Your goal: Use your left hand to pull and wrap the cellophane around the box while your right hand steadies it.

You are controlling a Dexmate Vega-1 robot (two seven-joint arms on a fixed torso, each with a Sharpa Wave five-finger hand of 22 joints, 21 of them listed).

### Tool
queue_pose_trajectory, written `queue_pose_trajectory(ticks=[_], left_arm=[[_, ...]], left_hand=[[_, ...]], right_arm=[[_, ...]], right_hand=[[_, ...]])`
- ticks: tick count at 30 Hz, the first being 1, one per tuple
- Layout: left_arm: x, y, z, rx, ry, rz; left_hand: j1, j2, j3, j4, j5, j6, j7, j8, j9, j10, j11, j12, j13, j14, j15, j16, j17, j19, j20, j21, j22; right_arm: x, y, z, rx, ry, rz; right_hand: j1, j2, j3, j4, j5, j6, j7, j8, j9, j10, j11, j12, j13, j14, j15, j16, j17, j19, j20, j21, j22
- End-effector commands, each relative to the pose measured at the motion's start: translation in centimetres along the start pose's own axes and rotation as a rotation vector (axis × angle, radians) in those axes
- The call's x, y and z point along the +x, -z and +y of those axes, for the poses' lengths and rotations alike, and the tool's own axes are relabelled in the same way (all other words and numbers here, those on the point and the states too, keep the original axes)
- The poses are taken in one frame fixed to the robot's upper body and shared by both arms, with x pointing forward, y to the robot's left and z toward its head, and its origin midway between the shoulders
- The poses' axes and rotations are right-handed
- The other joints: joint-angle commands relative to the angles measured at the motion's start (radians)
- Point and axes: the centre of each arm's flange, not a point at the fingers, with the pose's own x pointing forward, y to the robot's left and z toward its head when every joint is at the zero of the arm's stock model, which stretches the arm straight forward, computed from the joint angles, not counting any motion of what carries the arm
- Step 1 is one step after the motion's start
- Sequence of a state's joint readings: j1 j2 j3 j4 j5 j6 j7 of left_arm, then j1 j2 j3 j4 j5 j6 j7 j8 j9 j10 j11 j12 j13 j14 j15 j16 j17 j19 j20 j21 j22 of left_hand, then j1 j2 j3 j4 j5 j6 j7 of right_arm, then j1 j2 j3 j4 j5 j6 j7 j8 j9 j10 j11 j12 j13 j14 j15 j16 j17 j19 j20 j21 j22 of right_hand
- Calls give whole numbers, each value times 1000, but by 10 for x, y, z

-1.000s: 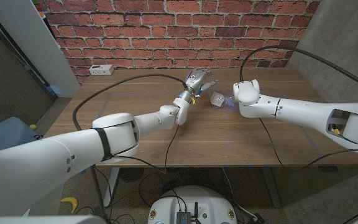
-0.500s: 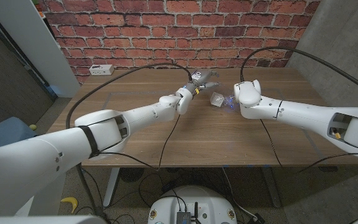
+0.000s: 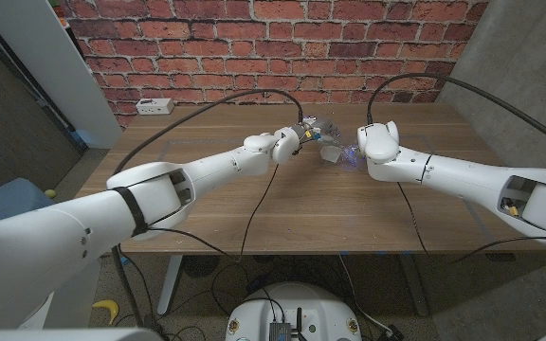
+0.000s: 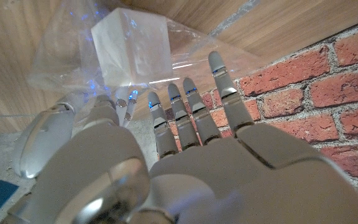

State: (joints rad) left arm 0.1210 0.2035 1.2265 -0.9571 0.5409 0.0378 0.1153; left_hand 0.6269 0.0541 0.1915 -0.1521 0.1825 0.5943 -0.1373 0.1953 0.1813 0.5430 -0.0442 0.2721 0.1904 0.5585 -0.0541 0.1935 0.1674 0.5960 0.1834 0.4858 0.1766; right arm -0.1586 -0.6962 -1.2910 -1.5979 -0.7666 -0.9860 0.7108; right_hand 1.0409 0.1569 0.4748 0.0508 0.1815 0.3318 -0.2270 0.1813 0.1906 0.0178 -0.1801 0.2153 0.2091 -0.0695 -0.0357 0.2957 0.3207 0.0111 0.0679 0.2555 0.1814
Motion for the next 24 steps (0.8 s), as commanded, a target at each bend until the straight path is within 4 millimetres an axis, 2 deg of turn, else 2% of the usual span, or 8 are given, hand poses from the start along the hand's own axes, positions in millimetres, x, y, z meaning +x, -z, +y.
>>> queue_pose_trajectory(ticks=[1, 3, 6, 11, 14, 16, 21, 24], left_arm=[[13, -5, -13, 69, 164, -41], [17, -6, -16, 97, 195, -53], [22, -9, -20, 129, 237, -64], [25, -14, -23, 186, 250, -74], [23, -16, -23, 192, 193, -84], [22, -18, -22, 205, 173, -84], [21, -17, -19, 186, 144, -79], [18, -17, -17, 177, 129, -80]], left_hand=[[51, 37, 34, -7, 7, -55, 9, -17, 2, -31, 0, -29, 0, -35, 7, -13, 3, -8, -36, -18, 1], [80, 91, 72, -2, 5, -62, 25, -13, 3, -45, 0, -46, 0, -72, 10, -19, 4, -44, -69, -42, 1], [103, 115, 100, -4, 3, -70, 36, -13, 4, -74, 2, -63, -1, -97, 7, -21, 2, -53, -88, -53, 2], [149, 35, 104, -24, -5, -195, 33, -23, 3, -100, -5, -74, 1, -32, -31, -4, -2, 17, -120, -43, 5], [274, 37, 154, -29, 3, -81, 52, 19, 6, 34, -26, -35, 4, 114, -91, 16, 1, 119, -178, -11, 10], [317, 40, 176, -24, 0, -2, 61, 36, 7, 82, -38, -29, 5, 168, -117, 16, 0, 153, -202, 4, 13], [340, 50, 192, -21, 0, 32, 70, 40, 9, 102, -52, -28, 6, 195, -124, 14, 0, 165, -210, 11, 14], [304, 47, 181, 8, -8, 1, 62, 15, 10, 81, -34, -47, 7, 155, -89, -8, 3, 110, -172, -8, 14]], right_arm=[[1, -1, -1, 1, 0, -6], [1, -1, -2, 2, 1, -5], [1, -1, -3, 4, -1, -3], [1, 0, -4, 3, 2, -3], [2, 0, -4, 5, 0, -6], [2, 0, -4, 3, 1, 0], [2, 0, -4, 3, 2, -3], [2, 0, -4, 1, 4, -4]], right_hand=[[-6, 5, -2, -9, 7, -1, 3, 7, 3, 8, -1, 4, 2, 6, -42, -3, 1, 7, 2, -2, 0], [-5, 7, -3, -12, 7, 0, 3, 7, 3, 9, -2, 4, 2, 7, -41, -3, -1, 9, 3, -2, 0], [-5, 8, -4, -14, 8, 1, 3, 8, 3, 12, 0, 4, 2, 9, -40, -3, -3, 11, 3, -2, 0], [-5, 9, -7, -20, 9, 4, 3, 9, 3, 13, -2, 4, 2, 13, -41, -3, -6, 14, 4, -2, 0], [-6, 10, -8, -22, 9, 5, 3, 10, 4, 14, -1, 4, 2, 14, -42, -3, -7, 15, 3, -3, 0], [-6, 11, -9, -24, 10, 6, 3, 10, 4, 14, -1, 4, 2, 14, -41, -4, -9, 15, 5, -3, -1], [-7, 11, -12, -28, 10, 7, 3, 11, 4, 15, -2, 4, 1, 16, -41, -4, -11, 17, 5, -4, -1], [-7, 12, -13, -30, 11, 7, 3, 11, 4, 15, -2, 4, 1, 16, -41, -5, -13, 19, 5, -4, -1]])
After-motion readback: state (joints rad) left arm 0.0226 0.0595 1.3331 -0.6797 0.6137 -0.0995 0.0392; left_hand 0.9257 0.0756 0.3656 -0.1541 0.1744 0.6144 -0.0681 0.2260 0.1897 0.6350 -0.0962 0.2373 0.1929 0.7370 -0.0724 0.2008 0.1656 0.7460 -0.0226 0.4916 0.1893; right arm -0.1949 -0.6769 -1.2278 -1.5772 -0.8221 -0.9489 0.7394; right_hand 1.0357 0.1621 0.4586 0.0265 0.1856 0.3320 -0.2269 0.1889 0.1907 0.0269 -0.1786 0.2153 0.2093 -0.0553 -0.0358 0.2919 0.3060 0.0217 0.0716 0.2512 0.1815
